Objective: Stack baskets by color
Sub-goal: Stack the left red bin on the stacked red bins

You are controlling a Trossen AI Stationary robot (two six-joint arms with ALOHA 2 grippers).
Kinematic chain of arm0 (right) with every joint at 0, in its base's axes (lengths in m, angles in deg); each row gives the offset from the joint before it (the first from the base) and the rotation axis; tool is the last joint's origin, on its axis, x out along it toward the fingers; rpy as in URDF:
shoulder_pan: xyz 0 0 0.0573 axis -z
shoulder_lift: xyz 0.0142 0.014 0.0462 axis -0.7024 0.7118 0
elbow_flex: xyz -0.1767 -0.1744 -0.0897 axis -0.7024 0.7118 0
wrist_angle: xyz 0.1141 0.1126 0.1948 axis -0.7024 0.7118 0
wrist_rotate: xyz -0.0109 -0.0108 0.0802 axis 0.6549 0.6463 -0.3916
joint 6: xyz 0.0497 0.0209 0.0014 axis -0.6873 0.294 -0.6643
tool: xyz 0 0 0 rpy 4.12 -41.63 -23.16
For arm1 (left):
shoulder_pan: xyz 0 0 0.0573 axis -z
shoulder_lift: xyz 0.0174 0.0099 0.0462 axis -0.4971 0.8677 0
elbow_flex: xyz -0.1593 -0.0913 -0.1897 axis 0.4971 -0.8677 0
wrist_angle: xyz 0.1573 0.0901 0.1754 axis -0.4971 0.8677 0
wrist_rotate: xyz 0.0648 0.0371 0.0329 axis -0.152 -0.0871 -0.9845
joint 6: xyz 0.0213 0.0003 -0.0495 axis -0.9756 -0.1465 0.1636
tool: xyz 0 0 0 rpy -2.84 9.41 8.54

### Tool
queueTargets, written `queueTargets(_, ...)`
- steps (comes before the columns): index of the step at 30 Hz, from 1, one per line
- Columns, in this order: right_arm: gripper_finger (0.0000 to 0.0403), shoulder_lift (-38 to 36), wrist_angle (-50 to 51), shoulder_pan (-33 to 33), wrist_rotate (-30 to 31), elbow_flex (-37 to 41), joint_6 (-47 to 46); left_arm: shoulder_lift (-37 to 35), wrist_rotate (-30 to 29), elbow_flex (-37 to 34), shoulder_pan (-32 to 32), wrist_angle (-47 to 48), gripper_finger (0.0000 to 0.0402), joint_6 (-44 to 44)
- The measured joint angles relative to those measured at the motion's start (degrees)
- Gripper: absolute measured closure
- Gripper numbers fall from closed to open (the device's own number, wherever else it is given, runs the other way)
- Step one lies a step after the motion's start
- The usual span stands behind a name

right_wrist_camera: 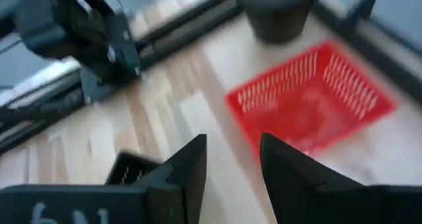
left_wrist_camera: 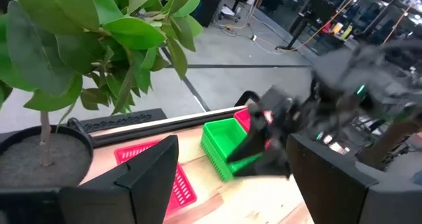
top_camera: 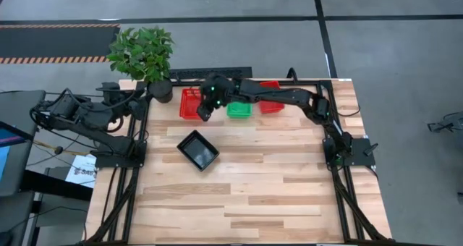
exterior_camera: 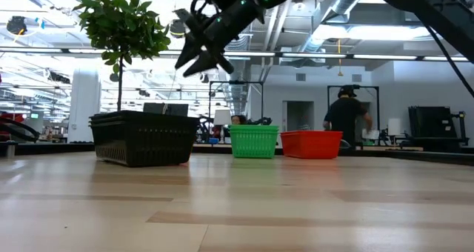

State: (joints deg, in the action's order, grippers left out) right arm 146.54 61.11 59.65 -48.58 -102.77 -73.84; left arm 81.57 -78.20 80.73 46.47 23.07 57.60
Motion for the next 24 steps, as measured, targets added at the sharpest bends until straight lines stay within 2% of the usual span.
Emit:
queueTargets(7,0.0233,0.1,-2.0,2.2,3.2,-2.1,10.3,0.0,-0.4,0.0,0.0,1.7,0.0132,0.0)
queueTargets(13,0.0186,2.7,-4.1,3.1,3.4,-2.1,14.1,0.0,-0.7,0.0,0.0,2.8,0.0132,0.0)
queueTargets(17,0.0161,4.6,-5.5,2.9,6.8,-2.2,10.1,0.0,-0.8,0.0,0.0,3.8,0.0132,0.0)
queueTargets(19,0.0159,5.1,-4.7,2.6,9.1,-2.1,6.8,0.0,-1.1,0.0,0.0,4.0,0.0132,0.0)
queueTargets(22,0.0164,6.7,-7.6,2.2,9.8,-2.2,2.4,0.0,-1.0,0.0,0.0,4.0,0.0132,0.0)
queueTargets(24,0.0168,6.9,-5.9,1.8,10.0,-2.0,0.2,0.0,-0.8,0.0,0.0,4.1,0.0132,0.0)
